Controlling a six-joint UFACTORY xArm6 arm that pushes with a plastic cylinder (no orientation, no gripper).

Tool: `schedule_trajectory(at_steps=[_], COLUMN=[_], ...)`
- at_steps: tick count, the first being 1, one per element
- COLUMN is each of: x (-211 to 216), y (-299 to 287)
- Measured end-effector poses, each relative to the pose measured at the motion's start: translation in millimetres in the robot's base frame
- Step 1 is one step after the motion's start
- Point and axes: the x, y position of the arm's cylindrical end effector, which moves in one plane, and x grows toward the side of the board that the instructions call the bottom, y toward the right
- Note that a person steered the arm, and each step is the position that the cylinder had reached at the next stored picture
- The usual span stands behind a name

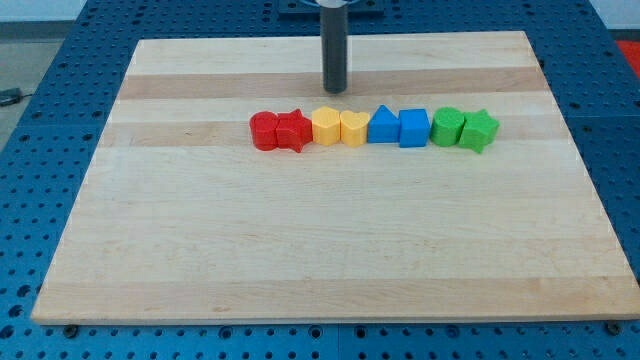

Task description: Adjust the blue triangle slightly

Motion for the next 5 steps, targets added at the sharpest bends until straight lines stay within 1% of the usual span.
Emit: schedule_trajectory(at_steps=[1,2,5], x=[0.0,6.2,50.8], y=[22.1,28.7,28.7])
